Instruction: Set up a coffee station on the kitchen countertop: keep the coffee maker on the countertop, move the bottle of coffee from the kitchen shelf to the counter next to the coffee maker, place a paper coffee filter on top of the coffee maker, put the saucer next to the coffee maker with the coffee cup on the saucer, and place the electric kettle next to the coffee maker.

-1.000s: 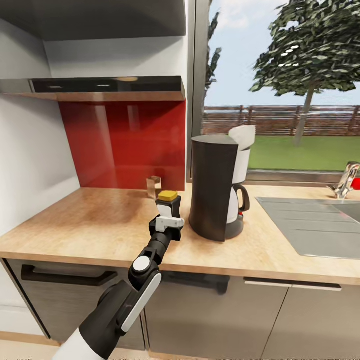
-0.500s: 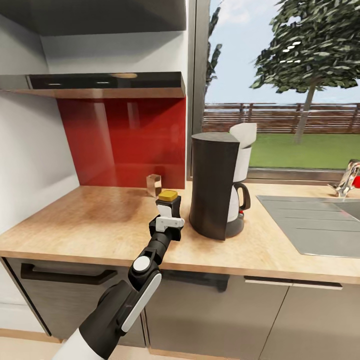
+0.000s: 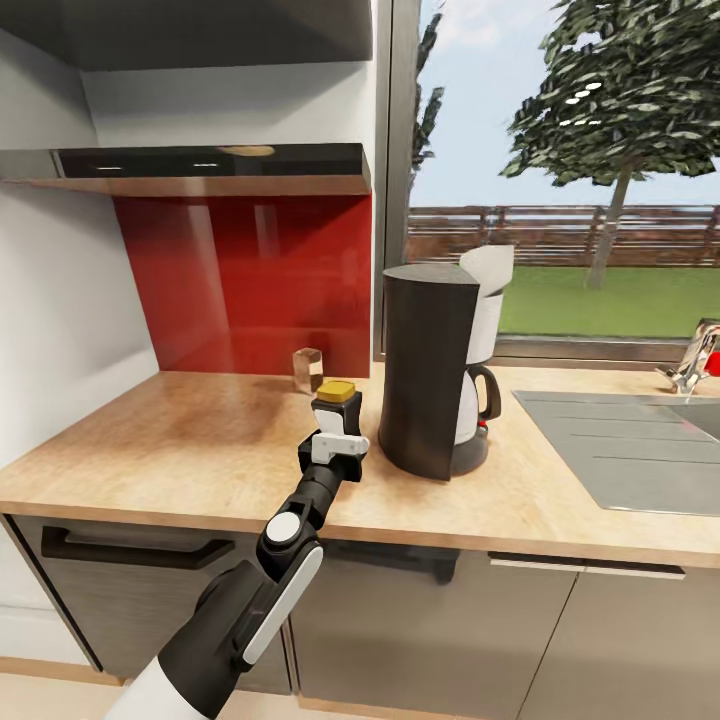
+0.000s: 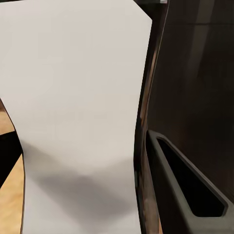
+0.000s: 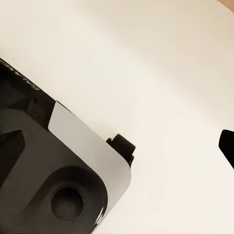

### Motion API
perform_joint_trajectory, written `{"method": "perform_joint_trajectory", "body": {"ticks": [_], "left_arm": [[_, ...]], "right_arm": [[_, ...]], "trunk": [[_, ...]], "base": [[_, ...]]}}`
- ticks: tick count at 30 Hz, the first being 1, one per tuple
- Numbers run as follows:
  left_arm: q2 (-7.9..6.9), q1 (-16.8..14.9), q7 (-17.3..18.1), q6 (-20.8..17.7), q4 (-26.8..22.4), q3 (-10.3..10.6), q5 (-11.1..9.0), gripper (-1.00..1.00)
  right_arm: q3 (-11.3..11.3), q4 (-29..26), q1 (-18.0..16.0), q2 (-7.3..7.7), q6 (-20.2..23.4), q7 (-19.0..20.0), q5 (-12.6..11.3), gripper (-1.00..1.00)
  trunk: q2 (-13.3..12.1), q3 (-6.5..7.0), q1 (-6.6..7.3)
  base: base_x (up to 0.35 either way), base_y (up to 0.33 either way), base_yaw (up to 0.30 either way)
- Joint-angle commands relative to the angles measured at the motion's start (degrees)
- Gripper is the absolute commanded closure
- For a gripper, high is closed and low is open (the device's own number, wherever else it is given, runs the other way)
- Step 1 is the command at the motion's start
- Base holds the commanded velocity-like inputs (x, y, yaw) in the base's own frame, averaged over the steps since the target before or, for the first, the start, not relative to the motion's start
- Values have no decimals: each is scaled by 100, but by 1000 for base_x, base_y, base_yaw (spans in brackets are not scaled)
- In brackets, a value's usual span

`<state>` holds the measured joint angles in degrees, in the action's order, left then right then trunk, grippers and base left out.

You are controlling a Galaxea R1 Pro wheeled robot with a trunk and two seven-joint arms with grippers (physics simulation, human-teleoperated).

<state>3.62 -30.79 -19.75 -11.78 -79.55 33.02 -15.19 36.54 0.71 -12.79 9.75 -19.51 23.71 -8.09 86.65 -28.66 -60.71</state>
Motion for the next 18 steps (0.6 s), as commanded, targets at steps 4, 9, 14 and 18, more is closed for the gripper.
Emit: {"method": "perform_joint_trajectory", "body": {"ticks": [4,9,14,18], "left_arm": [[-2,-6,-37,-26,-8,10,-28,100],[-2,-7,-37,-26,-8,11,-28,100],[-2,-6,-37,-26,-8,11,-28,100],[-2,-7,-37,-26,-8,12,-28,100]], "right_arm": [[45,8,-6,1,-18,29,-61,-100],[46,8,-5,1,-18,29,-61,-100],[46,8,-5,1,-18,29,-61,-100],[46,8,-7,1,-18,29,-61,-100]], "trunk": [[4,-29,0],[4,-70,0],[4,-114,0],[4,-150,0]], "base": [[0,0,0],[0,0,0],[0,0,0],[0,0,0]]}}
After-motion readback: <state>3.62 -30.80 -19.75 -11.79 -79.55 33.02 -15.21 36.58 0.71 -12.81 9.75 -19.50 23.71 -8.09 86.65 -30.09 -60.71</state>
